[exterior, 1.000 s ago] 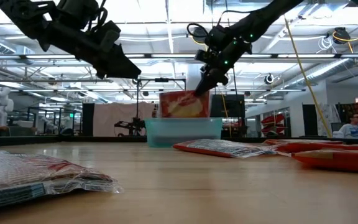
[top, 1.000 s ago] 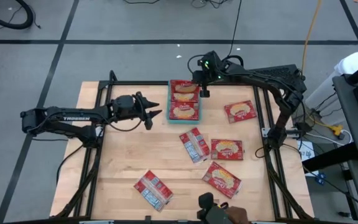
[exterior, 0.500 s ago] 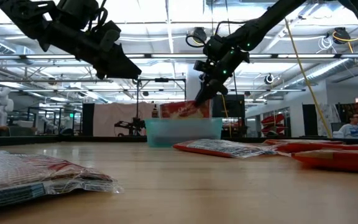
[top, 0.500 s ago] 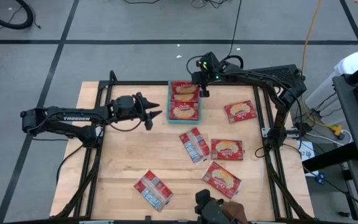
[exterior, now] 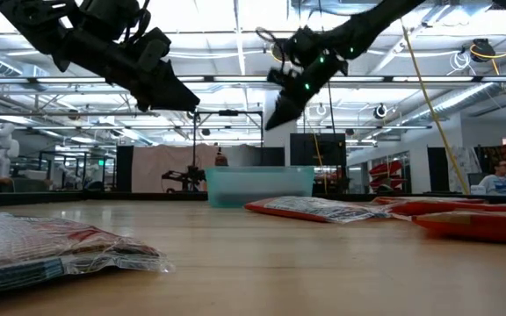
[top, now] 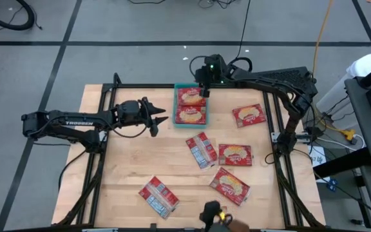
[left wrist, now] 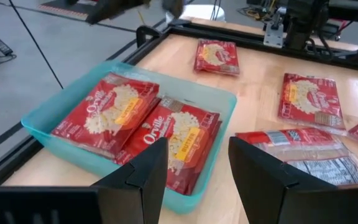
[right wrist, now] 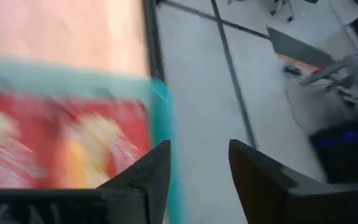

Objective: Sort popcorn bags into baskets
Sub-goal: Put the red popcorn bag into the blue bin

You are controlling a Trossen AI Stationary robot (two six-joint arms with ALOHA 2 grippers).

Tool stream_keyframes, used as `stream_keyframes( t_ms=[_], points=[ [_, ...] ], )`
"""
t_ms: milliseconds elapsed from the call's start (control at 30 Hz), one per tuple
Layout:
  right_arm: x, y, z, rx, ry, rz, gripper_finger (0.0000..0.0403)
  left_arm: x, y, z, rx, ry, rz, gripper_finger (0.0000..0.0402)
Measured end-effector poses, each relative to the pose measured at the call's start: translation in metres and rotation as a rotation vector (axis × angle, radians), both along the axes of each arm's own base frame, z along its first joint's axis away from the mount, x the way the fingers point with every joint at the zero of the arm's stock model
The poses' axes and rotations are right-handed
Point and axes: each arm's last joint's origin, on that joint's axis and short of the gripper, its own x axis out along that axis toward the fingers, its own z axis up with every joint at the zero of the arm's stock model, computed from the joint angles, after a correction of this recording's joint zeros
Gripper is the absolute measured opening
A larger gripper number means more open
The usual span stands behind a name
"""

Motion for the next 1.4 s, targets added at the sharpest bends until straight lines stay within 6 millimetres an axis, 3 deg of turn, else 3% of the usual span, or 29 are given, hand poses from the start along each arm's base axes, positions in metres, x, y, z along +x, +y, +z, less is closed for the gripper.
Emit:
stream_keyframes(
  t_ms=[133,300,467,633,833,1100,1400],
  points=[
    [0.011,0.035,0.012,0.145,-0.072,-0.021,0.0159,0.0,-0.004,-0.003,-0.008,0.036,-0.018,0.0172],
    [0.02,0.093,0.017,0.32,-0.08,-0.01,0.0159,0.006,-0.025,-0.006,-0.012,0.052,-0.131,0.0172],
    [0.019,0.165,-0.001,0.442,-0.065,0.044,0.0159,0.016,-0.056,-0.013,0.008,0.067,-0.276,0.0172],
    [0.005,0.236,-0.023,0.451,-0.097,-0.018,0.016,0.031,-0.082,-0.032,0.045,0.087,-0.369,0.0172],
    [-0.015,0.297,-0.059,0.505,-0.102,-0.078,0.016,0.045,-0.091,-0.056,0.076,0.112,-0.352,0.0172],
    [-0.025,0.332,-0.107,0.517,-0.023,-0.104,0.0182,0.05,-0.092,-0.068,0.111,0.138,-0.365,0.0172],
    [-0.027,0.345,-0.142,0.503,0.084,-0.131,0.0243,0.047,-0.101,-0.073,0.106,0.186,-0.405,0.0173]
  ],
)
